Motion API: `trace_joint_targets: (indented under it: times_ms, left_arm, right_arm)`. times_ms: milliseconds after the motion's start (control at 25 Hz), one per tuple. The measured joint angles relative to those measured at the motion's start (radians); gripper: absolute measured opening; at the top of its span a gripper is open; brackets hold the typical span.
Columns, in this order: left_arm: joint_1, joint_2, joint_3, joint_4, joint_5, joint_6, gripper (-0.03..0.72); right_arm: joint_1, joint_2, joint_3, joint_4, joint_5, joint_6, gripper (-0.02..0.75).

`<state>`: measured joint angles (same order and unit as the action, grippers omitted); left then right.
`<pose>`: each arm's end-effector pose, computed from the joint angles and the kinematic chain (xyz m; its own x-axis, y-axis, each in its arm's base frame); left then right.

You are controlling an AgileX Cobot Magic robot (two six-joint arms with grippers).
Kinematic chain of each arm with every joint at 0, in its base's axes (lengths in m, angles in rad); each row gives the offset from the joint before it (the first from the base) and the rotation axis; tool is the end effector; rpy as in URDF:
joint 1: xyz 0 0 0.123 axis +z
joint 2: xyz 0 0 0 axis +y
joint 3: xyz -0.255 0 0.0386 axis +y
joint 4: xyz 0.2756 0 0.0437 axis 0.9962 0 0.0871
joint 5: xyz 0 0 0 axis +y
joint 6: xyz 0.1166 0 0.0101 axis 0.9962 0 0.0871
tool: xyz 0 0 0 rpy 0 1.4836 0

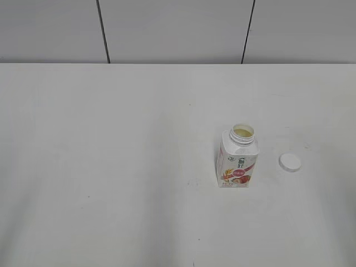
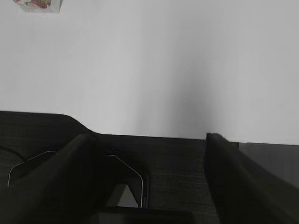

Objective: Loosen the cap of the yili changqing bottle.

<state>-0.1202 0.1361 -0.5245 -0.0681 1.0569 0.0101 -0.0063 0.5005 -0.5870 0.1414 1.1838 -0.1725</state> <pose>0.0873 -0.0175 0.2765 -0.5481 0.0427 -0.8353 0.1561 0.9864 -0.0521 0.1277 0.0145 0.2485 -0.8315 -0.1123 -0.5441 -0.1633 0.9855 0.0461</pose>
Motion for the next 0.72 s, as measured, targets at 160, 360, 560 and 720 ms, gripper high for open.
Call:
trace_joint_targets:
  times_ms: [160, 360, 560, 720]
  left_arm:
    - [0.000, -0.113, 0.000, 0.000, 0.000, -0.001, 0.544]
    - [0.000, -0.143, 0.000, -0.001, 0.001, -0.002, 0.544]
    - [0.000, -0.143, 0.000, -0.001, 0.001, -0.002, 0.544]
    - [0.000, -0.143, 0.000, -0.010, 0.001, -0.002, 0.544]
  right_arm:
    - [0.000, -0.058, 0.028, 0.000, -0.024, 0.000, 0.587]
    - [0.000, -0.151, 0.073, 0.002, -0.068, 0.000, 0.587]
    - [0.000, -0.243, 0.074, 0.007, -0.079, 0.000, 0.587]
    - [0.000, -0.330, 0.074, 0.009, -0.080, 0.000, 0.586]
